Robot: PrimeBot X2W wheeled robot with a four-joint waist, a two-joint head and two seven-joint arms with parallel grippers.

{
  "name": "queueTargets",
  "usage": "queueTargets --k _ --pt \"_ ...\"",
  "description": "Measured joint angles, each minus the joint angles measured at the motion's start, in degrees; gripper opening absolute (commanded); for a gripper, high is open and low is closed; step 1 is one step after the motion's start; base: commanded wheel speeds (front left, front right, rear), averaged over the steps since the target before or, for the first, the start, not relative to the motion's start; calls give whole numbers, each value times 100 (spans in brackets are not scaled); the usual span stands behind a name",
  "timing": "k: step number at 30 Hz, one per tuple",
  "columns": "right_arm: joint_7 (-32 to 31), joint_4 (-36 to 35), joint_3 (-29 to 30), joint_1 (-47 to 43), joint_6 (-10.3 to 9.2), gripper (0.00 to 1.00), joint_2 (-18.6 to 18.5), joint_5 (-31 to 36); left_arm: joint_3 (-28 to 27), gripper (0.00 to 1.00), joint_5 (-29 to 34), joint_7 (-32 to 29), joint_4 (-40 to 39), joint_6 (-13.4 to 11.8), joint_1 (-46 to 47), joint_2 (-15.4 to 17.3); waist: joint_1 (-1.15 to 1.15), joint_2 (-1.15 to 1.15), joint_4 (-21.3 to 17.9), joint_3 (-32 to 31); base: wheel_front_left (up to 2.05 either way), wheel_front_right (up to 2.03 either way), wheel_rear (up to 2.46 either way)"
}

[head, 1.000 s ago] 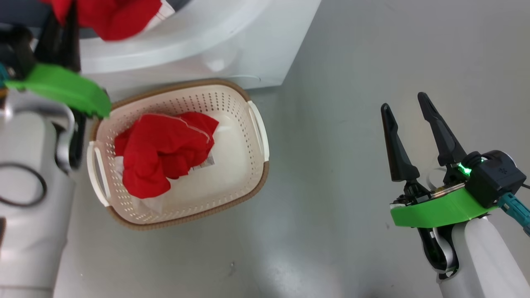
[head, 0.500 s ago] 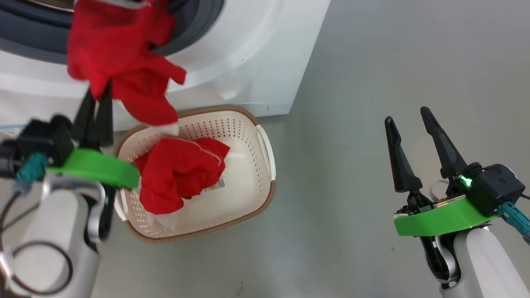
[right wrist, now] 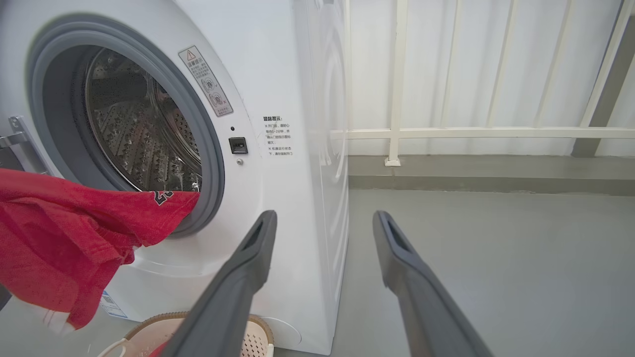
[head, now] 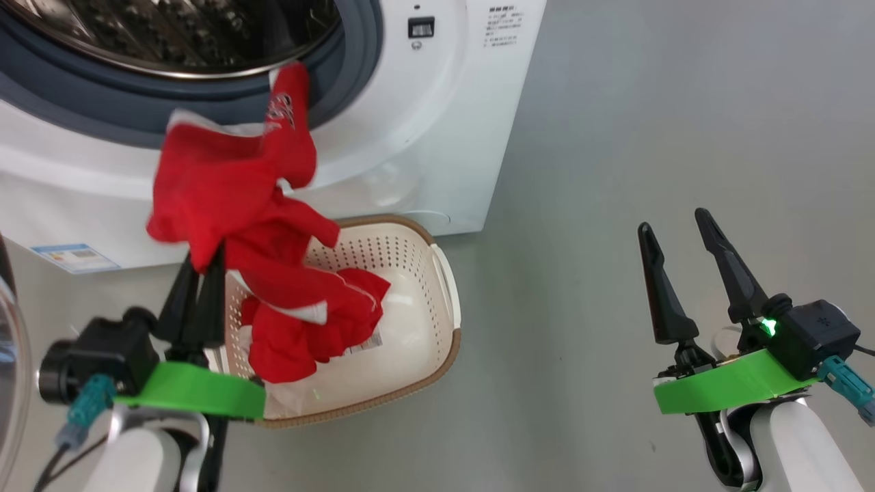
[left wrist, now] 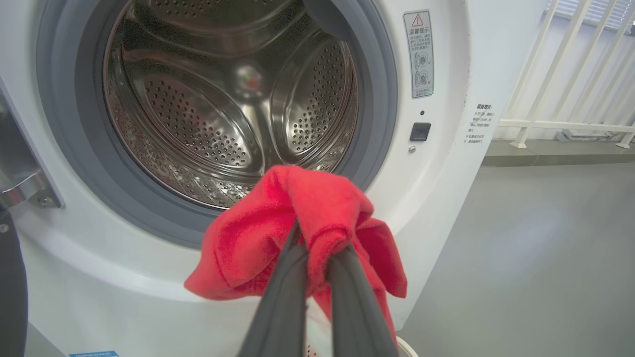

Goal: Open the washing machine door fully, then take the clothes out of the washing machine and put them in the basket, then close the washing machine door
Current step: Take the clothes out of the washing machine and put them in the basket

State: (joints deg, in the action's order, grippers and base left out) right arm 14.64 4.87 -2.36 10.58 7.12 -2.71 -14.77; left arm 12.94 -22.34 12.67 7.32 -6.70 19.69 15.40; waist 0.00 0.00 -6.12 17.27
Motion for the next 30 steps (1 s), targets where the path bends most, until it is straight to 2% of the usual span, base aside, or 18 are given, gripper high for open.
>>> queueTargets --k 8,17,21,30 --pt "-1 43 -11 -126 0 100 0 -134 30 0 -56 -134 -549 -156 -563 -9 0 0 53 -284 0 0 0" --pt "0 24 -23 -144 0 100 0 -138 32 0 -157 -158 -644 -243 -802 -33 0 0 89 -323 0 0 0" --pt "-1 16 -29 -145 0 100 0 -138 63 0 -292 -141 -255 -224 -747 -153 0 0 95 -212 0 0 0" --pt "-1 -32 -44 -93 0 100 0 -137 126 0 -409 81 1478 175 344 -508 0 0 98 219 0 0 0"
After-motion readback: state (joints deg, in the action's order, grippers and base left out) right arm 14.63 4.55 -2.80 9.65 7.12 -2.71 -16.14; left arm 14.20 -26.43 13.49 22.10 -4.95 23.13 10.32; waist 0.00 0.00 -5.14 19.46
